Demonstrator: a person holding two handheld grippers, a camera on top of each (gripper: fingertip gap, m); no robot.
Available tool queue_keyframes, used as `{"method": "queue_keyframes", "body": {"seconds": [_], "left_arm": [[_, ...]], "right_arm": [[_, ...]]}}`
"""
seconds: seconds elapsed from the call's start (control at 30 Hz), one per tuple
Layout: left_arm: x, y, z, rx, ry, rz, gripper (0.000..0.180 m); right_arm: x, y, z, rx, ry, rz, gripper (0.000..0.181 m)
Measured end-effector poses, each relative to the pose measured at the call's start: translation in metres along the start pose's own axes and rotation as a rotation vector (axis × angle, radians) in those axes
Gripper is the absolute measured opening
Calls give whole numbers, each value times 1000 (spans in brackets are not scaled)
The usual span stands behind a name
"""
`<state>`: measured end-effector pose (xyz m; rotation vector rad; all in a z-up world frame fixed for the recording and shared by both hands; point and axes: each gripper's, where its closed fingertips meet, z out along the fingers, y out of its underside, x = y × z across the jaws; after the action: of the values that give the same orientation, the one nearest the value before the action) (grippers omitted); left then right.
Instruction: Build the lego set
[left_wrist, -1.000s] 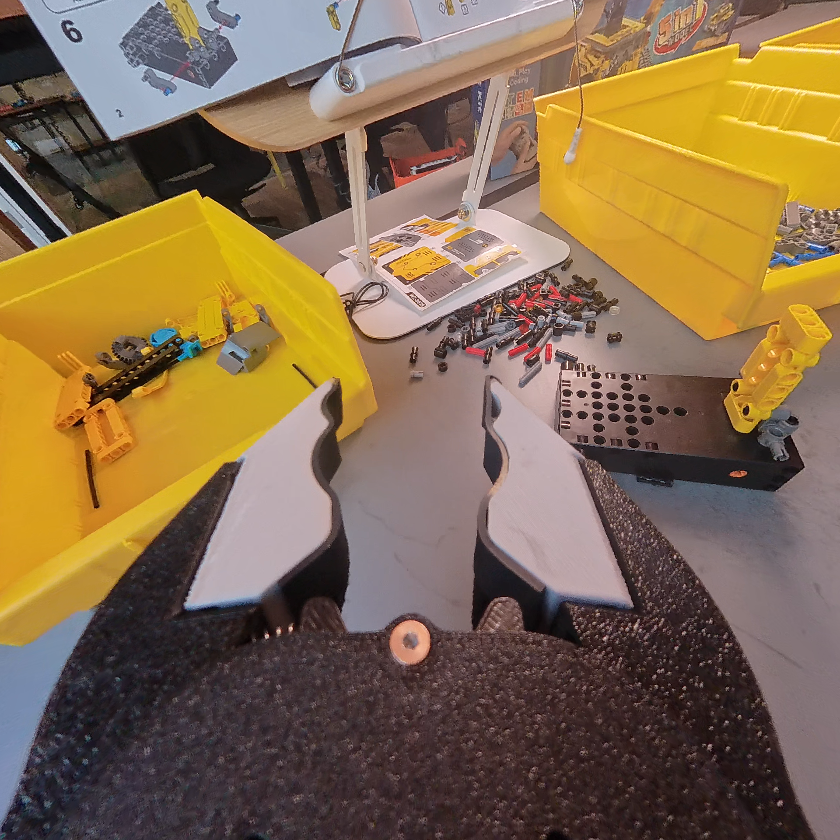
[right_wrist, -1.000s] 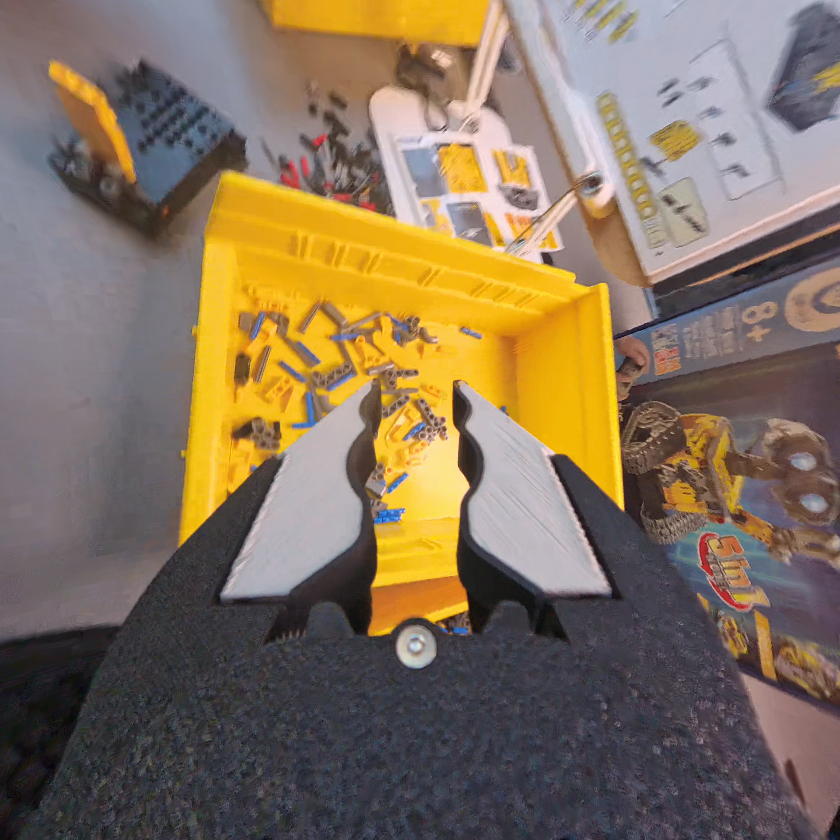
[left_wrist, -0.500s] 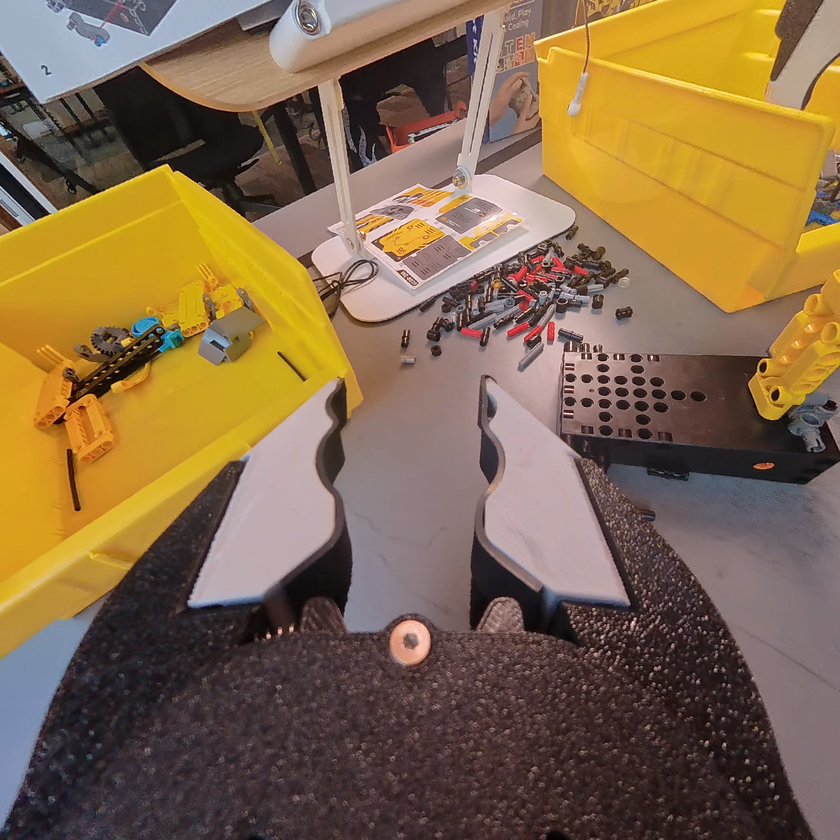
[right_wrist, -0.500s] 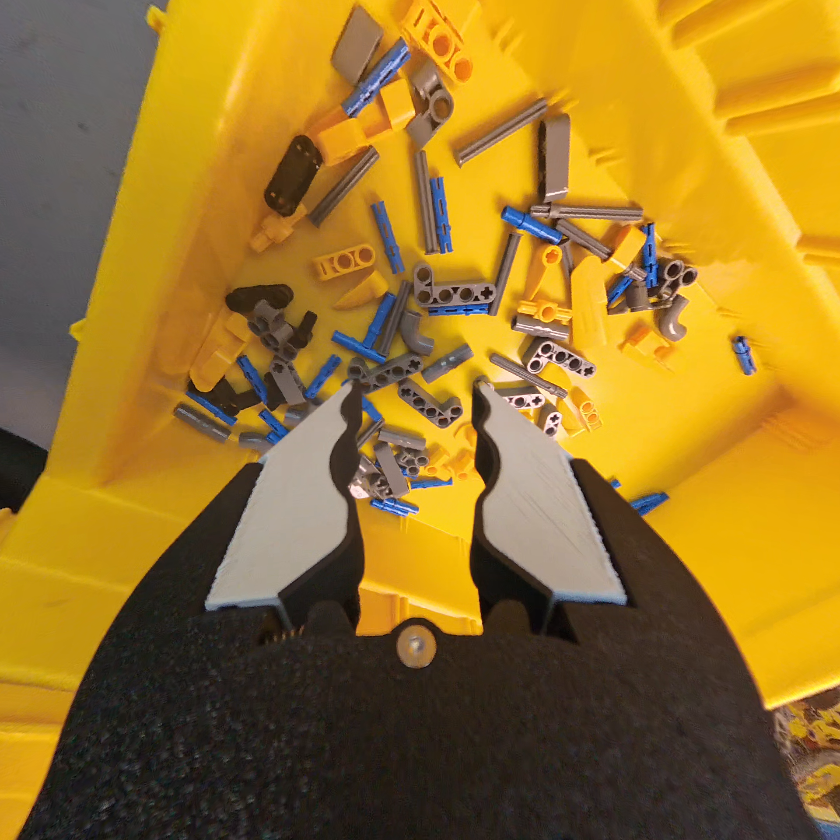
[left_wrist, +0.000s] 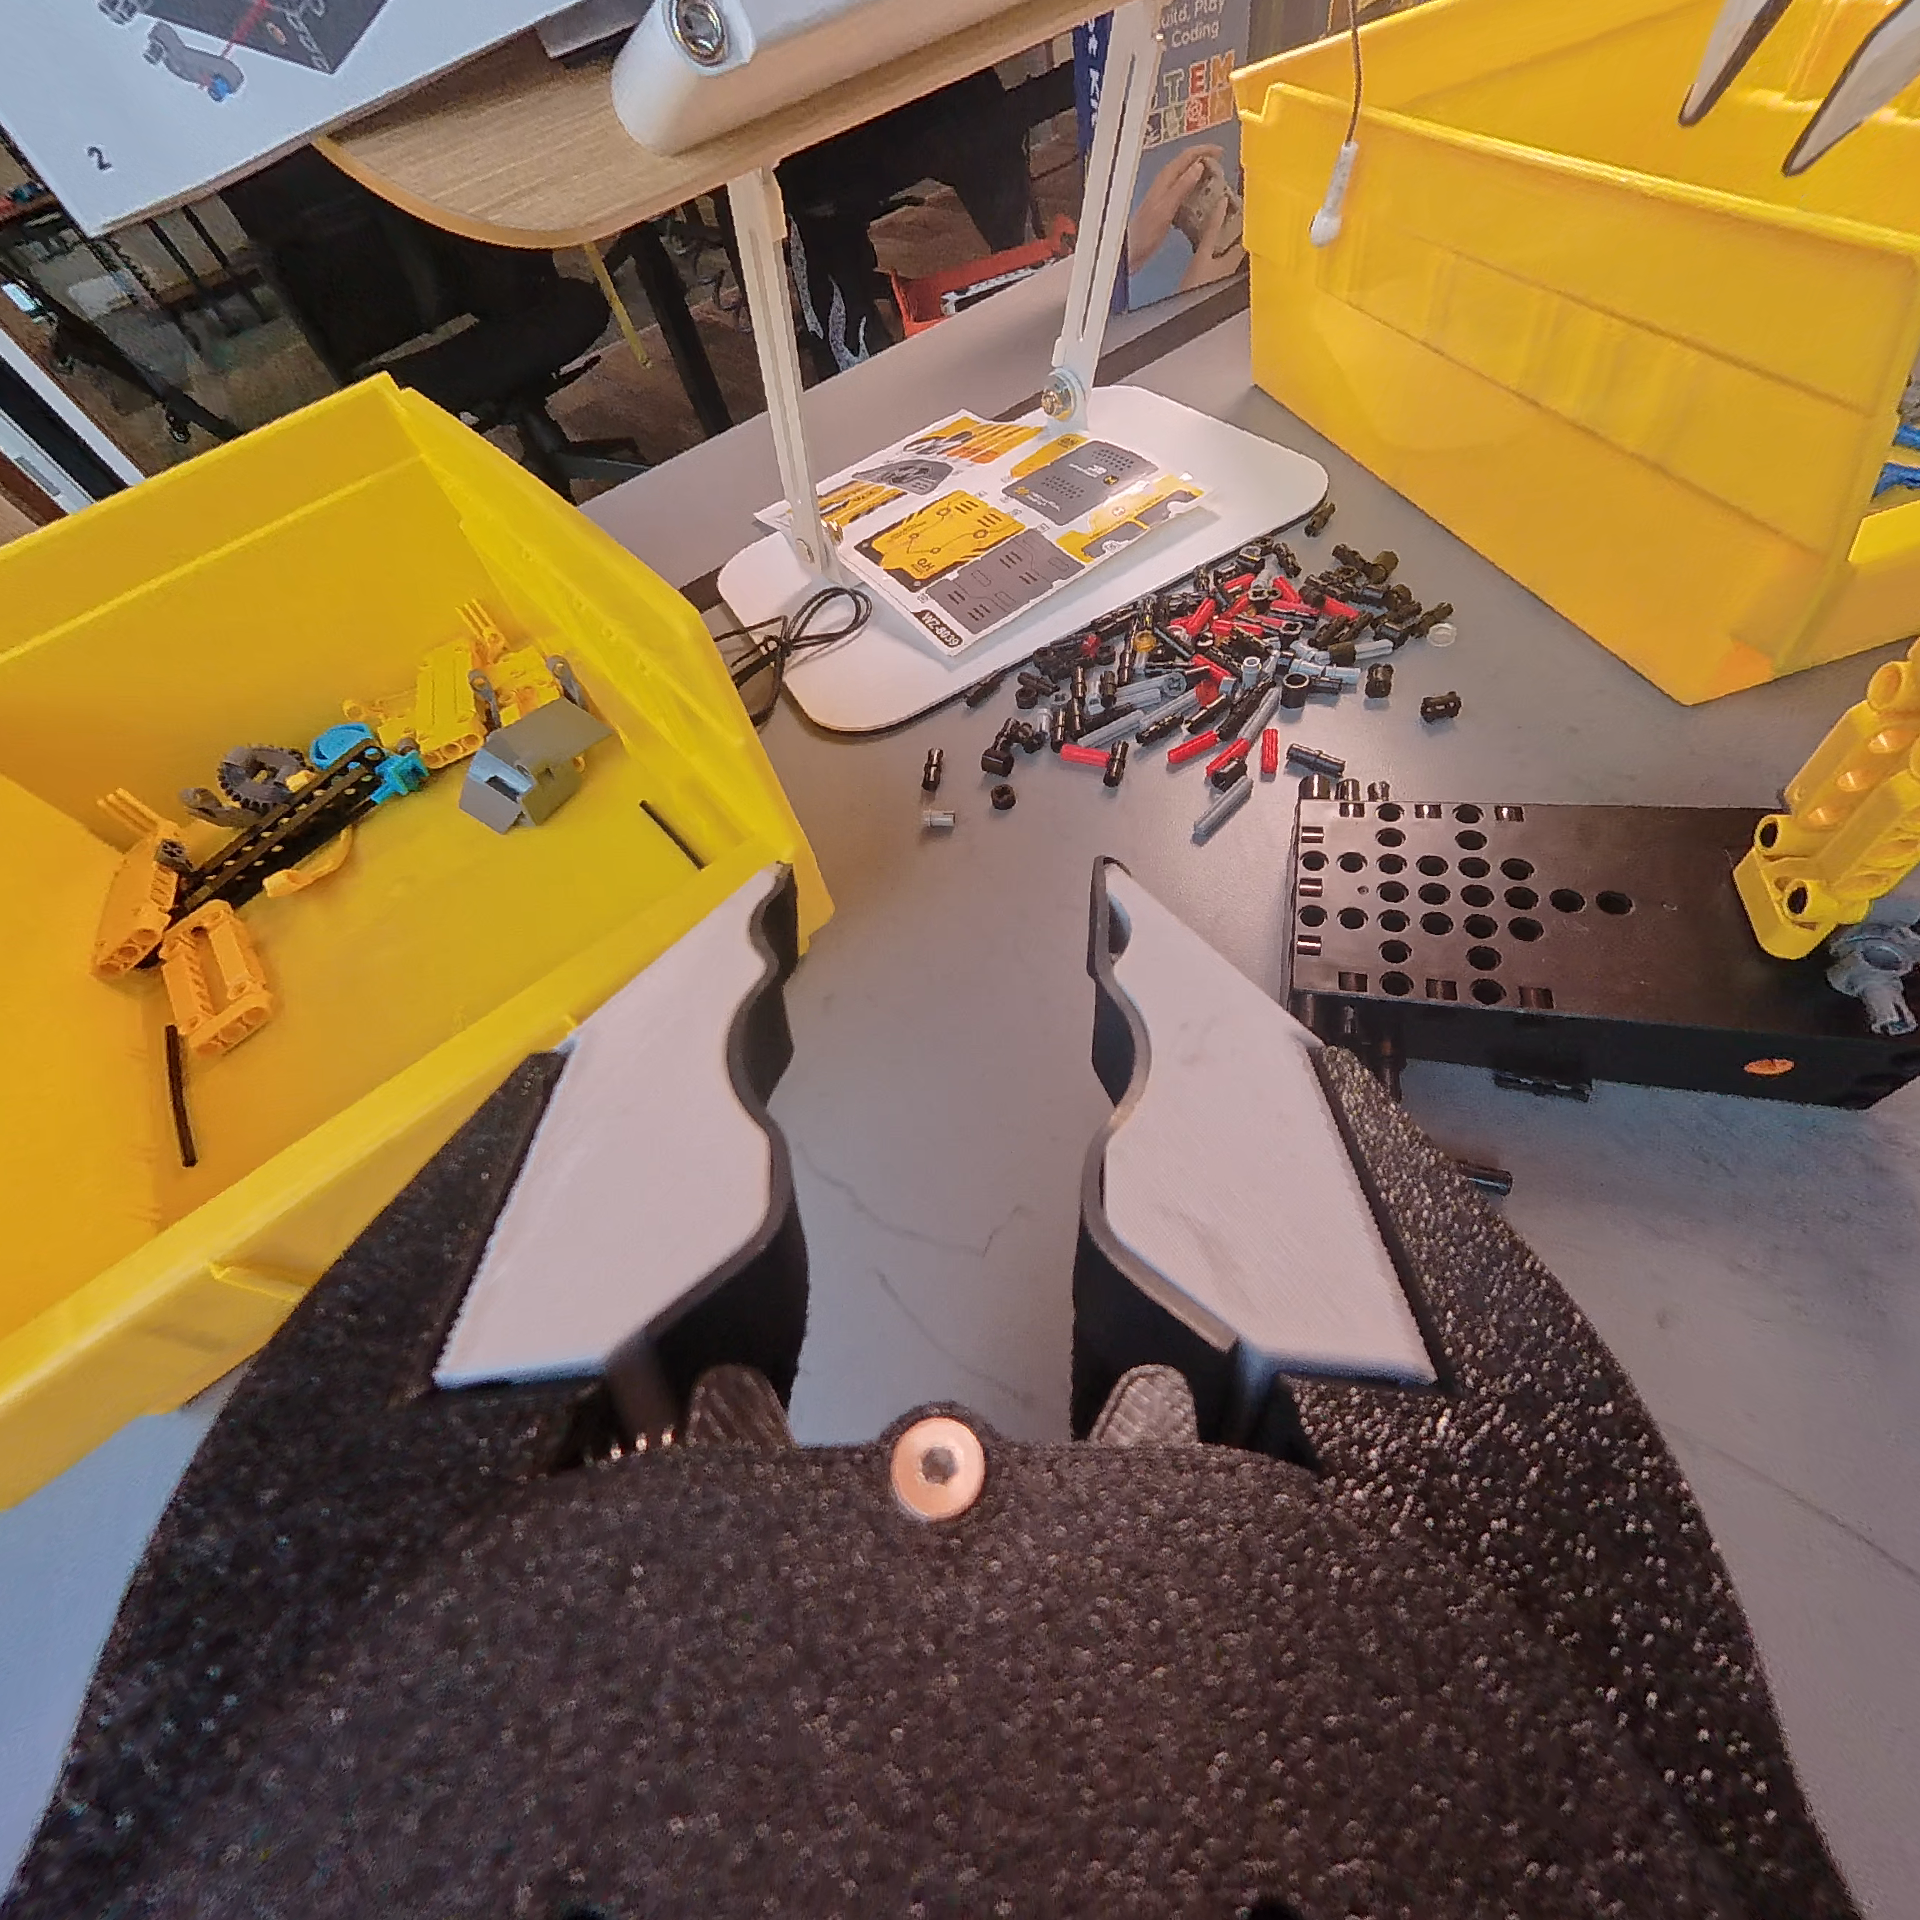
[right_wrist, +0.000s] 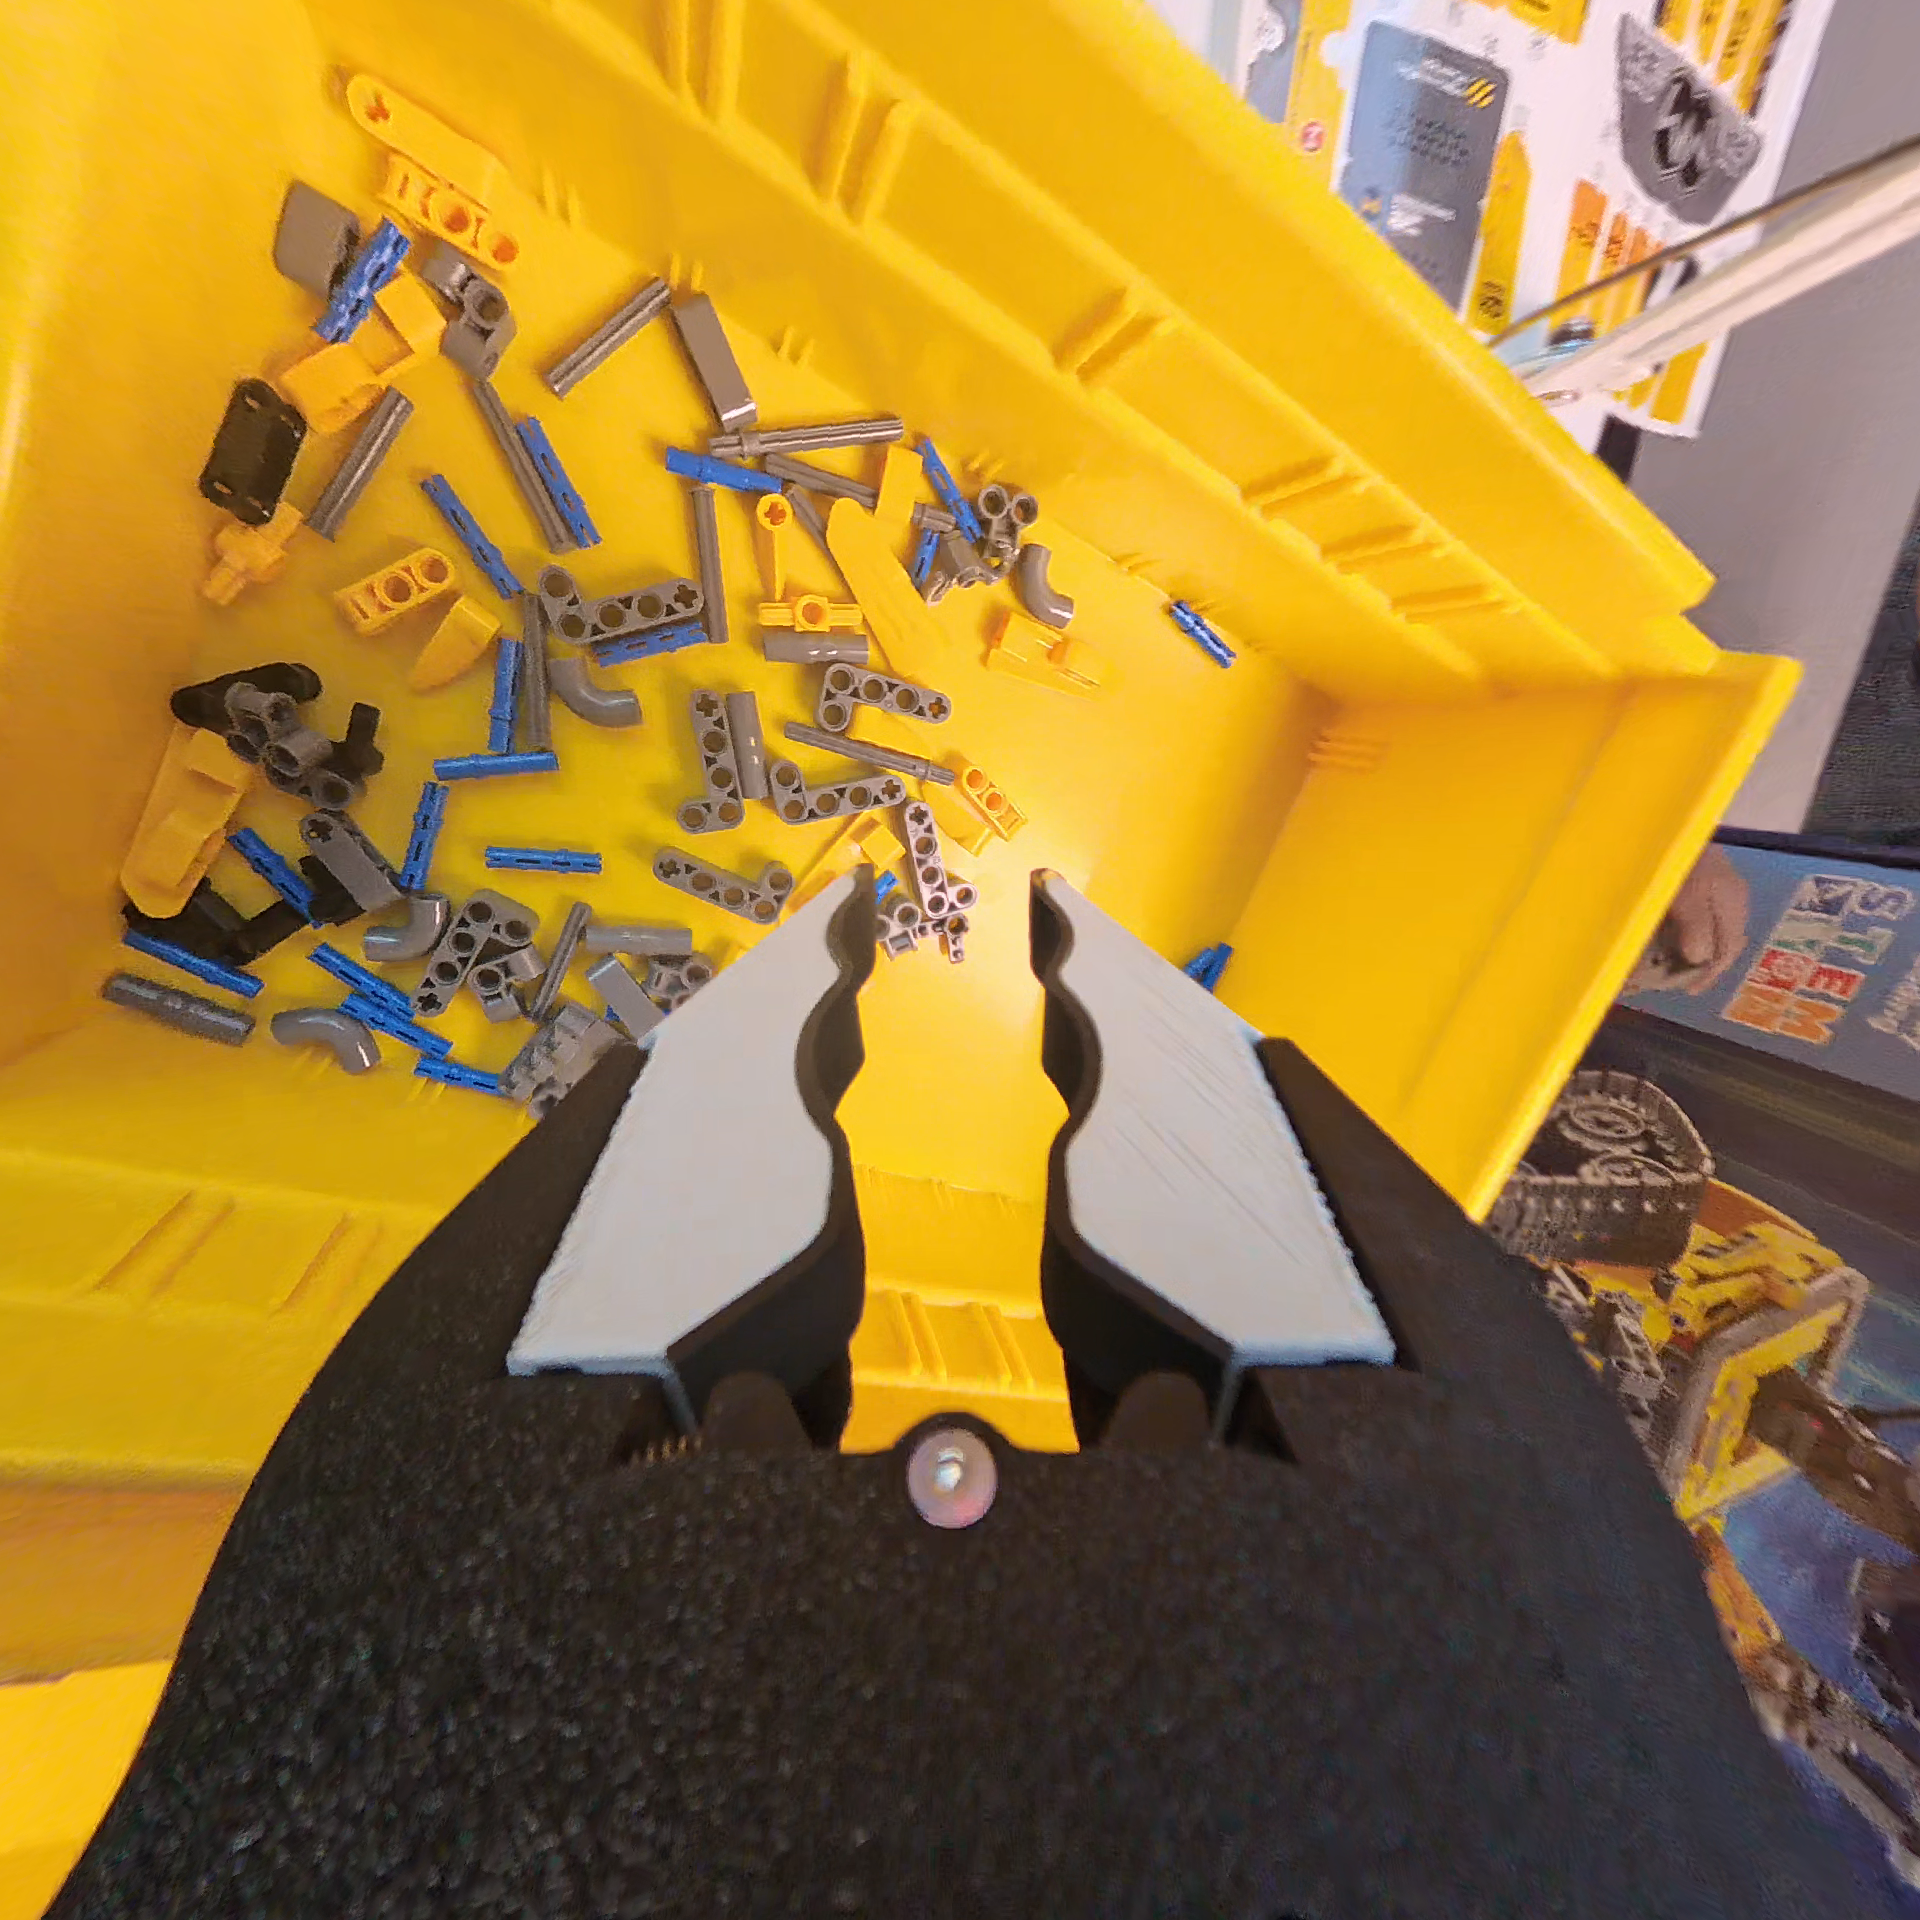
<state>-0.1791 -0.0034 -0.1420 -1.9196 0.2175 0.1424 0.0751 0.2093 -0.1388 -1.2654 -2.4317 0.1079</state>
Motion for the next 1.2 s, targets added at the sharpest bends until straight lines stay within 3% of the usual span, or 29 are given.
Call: {"method": "queue_keyframes", "body": {"seconds": [0.17,0.3,0.37,0.47,0.6,1.03,1.13,1.2], "left_arm": [[1,0,1,-5,-1,9,55],[2,1,2,-8,-1,16,55],[2,1,2,-9,0,16,55],[3,0,2,-8,4,22,55],[5,-2,-1,9,17,13,55],[6,-7,-9,55,63,-61,55],[8,-9,-11,61,67,-57,55],[7,-10,-12,63,62,-56,54]], "right_arm": [[2,-9,-32,127,14,97,29],[-57,-59,-52,300,-227,182,40],[-96,-80,-48,260,-318,172,43],[-126,-78,-12,23,-270,128,43],[-139,-64,15,-108,-267,121,27],[-62,-15,25,-178,-89,279,21],[-42,-13,20,-116,24,323,20],[-30,-25,-6,28,95,404,24]]}}
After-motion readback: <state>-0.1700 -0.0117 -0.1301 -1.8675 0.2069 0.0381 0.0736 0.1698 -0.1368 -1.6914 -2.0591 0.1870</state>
